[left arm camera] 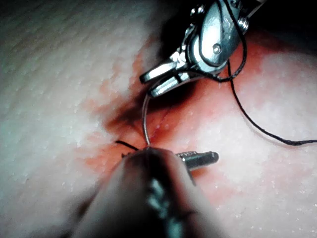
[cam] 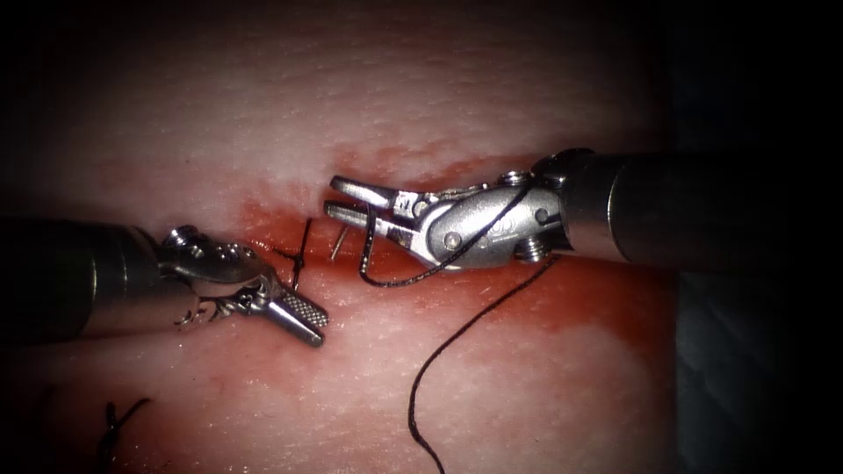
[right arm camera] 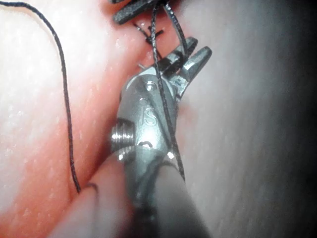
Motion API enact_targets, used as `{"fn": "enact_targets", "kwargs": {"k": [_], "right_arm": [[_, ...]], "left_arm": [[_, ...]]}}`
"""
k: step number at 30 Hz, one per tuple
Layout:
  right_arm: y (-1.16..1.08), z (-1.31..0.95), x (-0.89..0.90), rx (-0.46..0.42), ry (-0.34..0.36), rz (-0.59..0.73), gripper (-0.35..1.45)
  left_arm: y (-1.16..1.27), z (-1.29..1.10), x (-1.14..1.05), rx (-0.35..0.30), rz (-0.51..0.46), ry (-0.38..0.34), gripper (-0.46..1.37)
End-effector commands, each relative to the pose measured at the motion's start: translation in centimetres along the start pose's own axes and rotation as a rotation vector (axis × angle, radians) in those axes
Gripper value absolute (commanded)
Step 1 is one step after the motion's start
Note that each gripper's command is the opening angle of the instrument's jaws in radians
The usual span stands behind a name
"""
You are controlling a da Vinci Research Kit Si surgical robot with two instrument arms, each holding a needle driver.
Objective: Wound Closure
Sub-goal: Pierce the needle through the tissue above the wound with the right tool
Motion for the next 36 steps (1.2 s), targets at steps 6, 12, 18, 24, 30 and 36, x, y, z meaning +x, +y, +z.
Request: {"fn": "enact_targets", "kwargs": {"k": [6, 12, 18, 24, 30, 36], "right_arm": [[0.0, -0.01, 0.04, -0.001, -0.001, -0.029, -0.35], [0.05, -0.02, 0.05, 0.001, -0.006, -0.067, -0.35], [0.11, -0.01, 0.08, 0.004, -0.013, -0.127, -0.35], [0.21, -0.01, 0.16, 0.01, -0.019, -0.187, -0.35], [0.28, -0.04, 0.23, 0.016, -0.023, -0.237, -0.35], [0.36, -0.07, 0.28, 0.022, -0.026, -0.271, -0.35]], "left_arm": [[0.0, 0.01, 0.01, -0.002, 0.0, 0.001, 0.2], [0.0, 0.01, 0.01, -0.002, 0.0, 0.0, 0.2], [0.0, 0.01, 0.02, -0.002, 0.0, 0.0, 0.2], [0.0, 0.01, 0.02, -0.002, 0.0, 0.001, 0.2], [0.0, 0.02, 0.02, -0.001, 0.0, 0.002, 0.2], [0.0, 0.03, 0.02, 0.0, 0.0, 0.003, 0.18]]}}
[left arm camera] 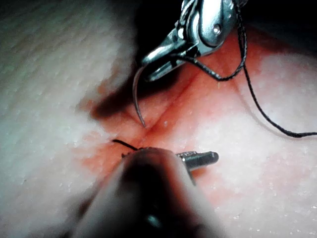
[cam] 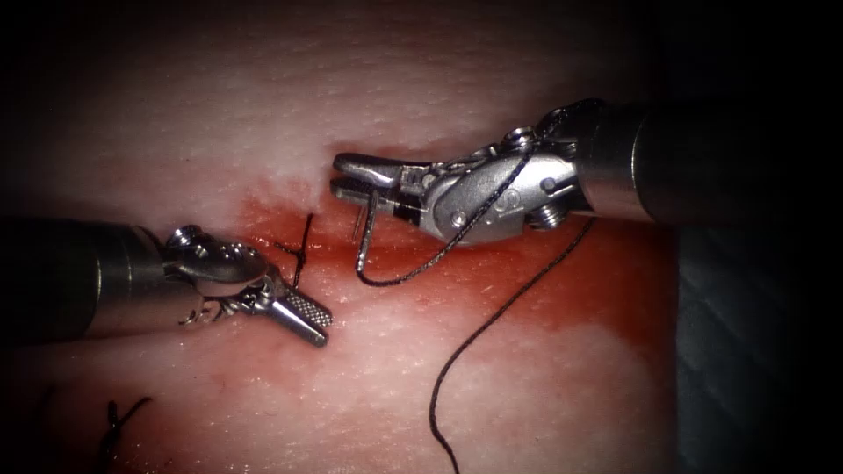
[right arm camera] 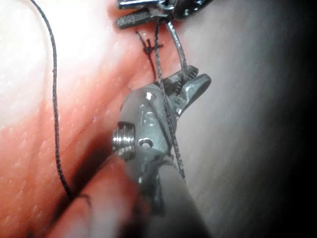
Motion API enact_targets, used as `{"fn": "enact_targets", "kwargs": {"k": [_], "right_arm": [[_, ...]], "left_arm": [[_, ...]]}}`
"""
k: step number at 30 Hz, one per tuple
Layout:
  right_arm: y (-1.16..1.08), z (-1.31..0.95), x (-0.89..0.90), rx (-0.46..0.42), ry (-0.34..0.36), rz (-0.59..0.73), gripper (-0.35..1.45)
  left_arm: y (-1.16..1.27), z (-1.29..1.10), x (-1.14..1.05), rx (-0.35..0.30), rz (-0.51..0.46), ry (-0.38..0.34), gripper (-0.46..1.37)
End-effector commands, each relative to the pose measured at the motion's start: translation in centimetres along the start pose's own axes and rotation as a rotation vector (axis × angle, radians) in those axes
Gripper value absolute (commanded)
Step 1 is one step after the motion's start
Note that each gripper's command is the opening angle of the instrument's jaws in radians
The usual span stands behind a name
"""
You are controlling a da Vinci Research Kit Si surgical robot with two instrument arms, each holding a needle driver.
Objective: Wound Closure
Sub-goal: Pierce the needle through the tissue above the wound with the right tool
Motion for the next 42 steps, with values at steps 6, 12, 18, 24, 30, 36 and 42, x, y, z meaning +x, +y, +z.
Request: {"fn": "enact_targets", "kwargs": {"k": [6, 12, 18, 24, 30, 36, 42], "right_arm": [[0.06, 0.0, 0.0, -0.004, -0.004, -0.026, -0.35], [0.2, 0.01, -0.04, 0.0, -0.009, -0.022, -0.35], [0.23, 0.03, -0.04, 0.006, 0.0, -0.02, -0.35], [0.23, 0.04, -0.08, 0.007, 0.008, -0.021, -0.35], [0.21, 0.06, -0.14, 0.006, 0.008, -0.019, -0.35], [0.15, 0.1, -0.19, 0.002, 0.006, -0.025, -0.35], [0.1, 0.1, -0.2, 0.013, 0.008, -0.029, -0.35]], "left_arm": [[0.0, 0.03, 0.03, -0.001, -0.001, 0.003, 0.16], [-0.01, 0.09, 0.1, 0.009, -0.004, 0.015, 0.13], [-0.07, 0.09, 0.21, 0.045, -0.018, 0.065, 0.09], [-0.16, 0.06, 0.32, 0.097, -0.004, 0.115, 0.05], [-0.2, 0.08, 0.3, 0.146, -0.001, 0.111, 0.04], [-0.25, 0.21, 0.27, 0.187, 0.001, 0.094, 0.04], [-0.31, 0.34, 0.17, 0.205, 0.008, 0.047, 0.04]]}}
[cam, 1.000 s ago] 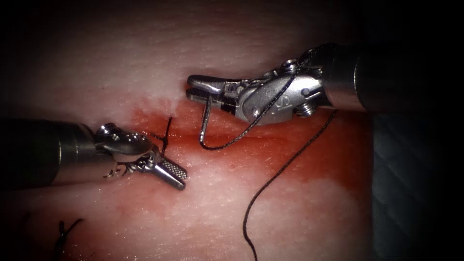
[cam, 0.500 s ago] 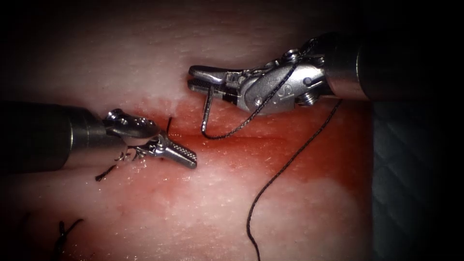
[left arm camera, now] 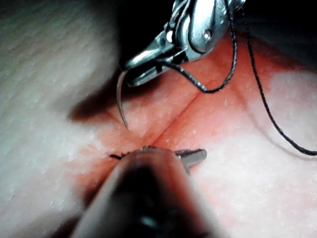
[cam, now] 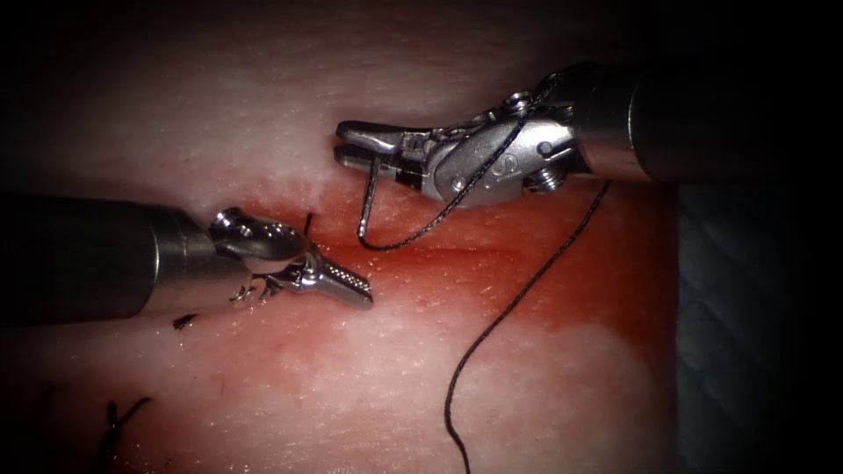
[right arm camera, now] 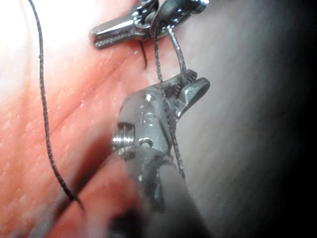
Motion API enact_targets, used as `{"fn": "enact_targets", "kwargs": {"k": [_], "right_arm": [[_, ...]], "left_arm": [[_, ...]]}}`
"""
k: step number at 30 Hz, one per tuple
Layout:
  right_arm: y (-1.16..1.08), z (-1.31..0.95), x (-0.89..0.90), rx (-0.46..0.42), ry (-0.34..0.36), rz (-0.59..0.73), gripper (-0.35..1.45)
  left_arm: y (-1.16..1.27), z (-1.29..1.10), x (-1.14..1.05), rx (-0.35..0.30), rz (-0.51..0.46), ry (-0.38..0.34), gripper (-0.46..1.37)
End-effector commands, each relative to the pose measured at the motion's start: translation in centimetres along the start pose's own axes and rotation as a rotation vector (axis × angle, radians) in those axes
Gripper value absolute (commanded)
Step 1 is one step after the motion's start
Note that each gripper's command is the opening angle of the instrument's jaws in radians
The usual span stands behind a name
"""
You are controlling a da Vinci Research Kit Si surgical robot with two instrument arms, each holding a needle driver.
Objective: Wound Closure
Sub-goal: Pierce the needle through the tissue above the wound with the right tool
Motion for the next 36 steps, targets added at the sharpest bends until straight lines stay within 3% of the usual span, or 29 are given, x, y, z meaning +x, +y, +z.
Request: {"fn": "enact_targets", "kwargs": {"k": [1, 13, 26, 36], "right_arm": [[-0.01, 0.0, 0.0, -0.001, 0.0, -0.002, -0.35], [-0.15, 0.0, -0.12, 0.017, -0.005, -0.017, -0.35], [-0.32, -0.03, -0.2, 0.029, -0.009, -0.034, -0.35], [-0.64, -0.08, -0.39, 0.01, -0.027, 0.018, -0.35]], "left_arm": [[-0.01, 0.01, -0.02, 0.008, 0.009, -0.009, 0.04], [-0.18, 0.07, -0.32, 0.037, -0.02, -0.092, 0.07], [-0.21, 0.0, -0.37, 0.037, -0.032, -0.102, 0.08], [-0.21, -0.03, -0.37, 0.034, -0.031, -0.104, 0.08]]}}
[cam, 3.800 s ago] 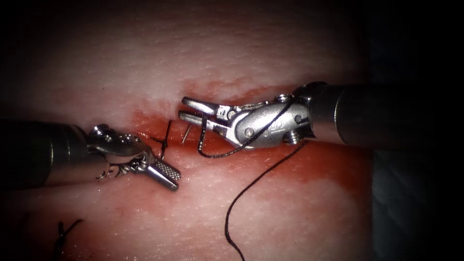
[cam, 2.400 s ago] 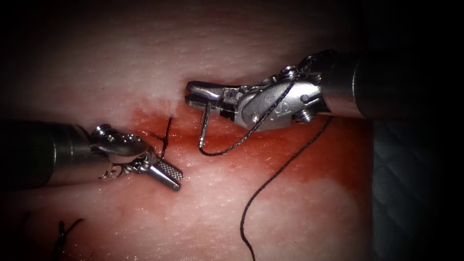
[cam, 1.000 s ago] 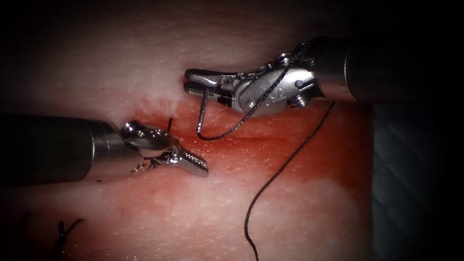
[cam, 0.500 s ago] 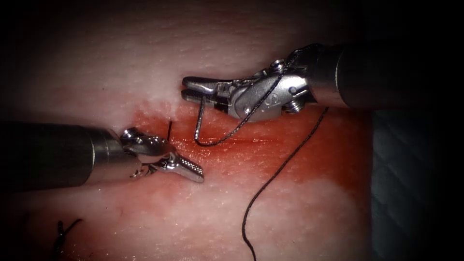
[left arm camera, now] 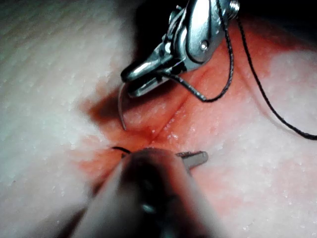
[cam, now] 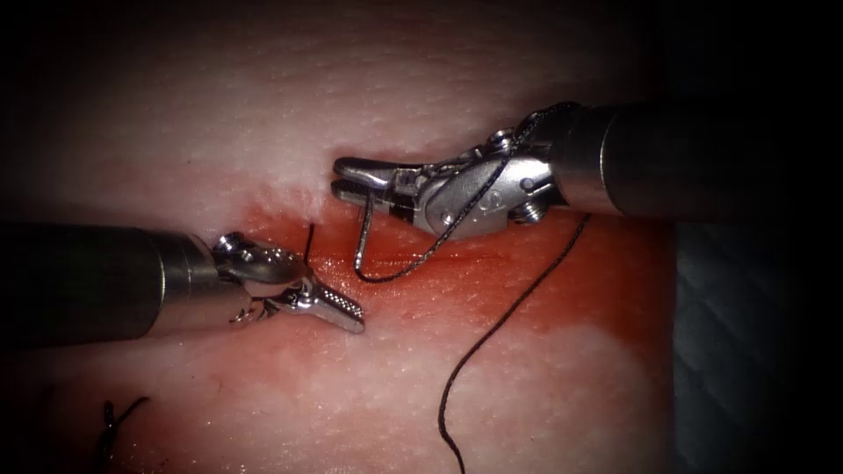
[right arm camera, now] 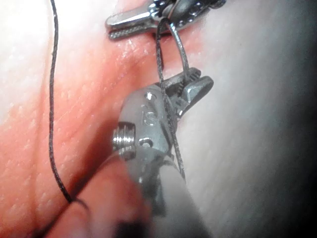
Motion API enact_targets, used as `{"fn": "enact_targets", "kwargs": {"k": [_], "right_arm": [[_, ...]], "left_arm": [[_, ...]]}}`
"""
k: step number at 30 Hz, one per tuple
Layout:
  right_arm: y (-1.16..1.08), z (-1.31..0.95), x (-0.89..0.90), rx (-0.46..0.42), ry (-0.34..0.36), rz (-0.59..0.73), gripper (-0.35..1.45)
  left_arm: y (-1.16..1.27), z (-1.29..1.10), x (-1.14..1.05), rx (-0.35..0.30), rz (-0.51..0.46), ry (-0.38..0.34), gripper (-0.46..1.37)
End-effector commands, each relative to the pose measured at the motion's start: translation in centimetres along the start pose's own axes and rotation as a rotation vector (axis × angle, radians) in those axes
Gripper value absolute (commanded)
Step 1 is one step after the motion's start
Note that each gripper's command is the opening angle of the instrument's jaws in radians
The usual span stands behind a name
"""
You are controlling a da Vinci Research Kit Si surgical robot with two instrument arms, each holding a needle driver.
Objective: Wound Closure
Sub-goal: Pierce the needle through the tissue above the wound with the right tool
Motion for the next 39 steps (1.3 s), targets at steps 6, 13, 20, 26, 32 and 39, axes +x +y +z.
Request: {"fn": "enact_targets", "kwargs": {"k": [6, 13, 20, 26, 32, 39], "right_arm": [[-0.16, 0.03, -0.12, -0.019, -0.012, 0.04, -0.35], [-0.37, 0.03, -0.17, -0.023, -0.016, 0.081, -0.35], [-0.64, 0.02, -0.16, -0.02, -0.027, 0.13, -0.35], [-0.85, 0.08, -0.27, -0.003, -0.044, 0.169, -0.35], [-1.02, 0.16, -0.35, 0.005, -0.053, 0.212, -0.35], [-1.12, 0.19, -0.48, 0.007, -0.061, 0.288, -0.35]], "left_arm": [[0.0, -0.03, 0.01, -0.005, -0.005, -0.006, 0.08], [0.0, -0.04, 0.02, -0.004, -0.004, -0.005, 0.08], [0.0, -0.06, 0.03, -0.002, -0.005, -0.001, 0.08], [0.0, -0.07, 0.04, -0.003, -0.005, -0.002, 0.09], [0.0, -0.08, 0.03, -0.002, -0.005, -0.001, 0.09], [0.0, -0.08, 0.03, -0.001, -0.005, 0.001, 0.09]]}}
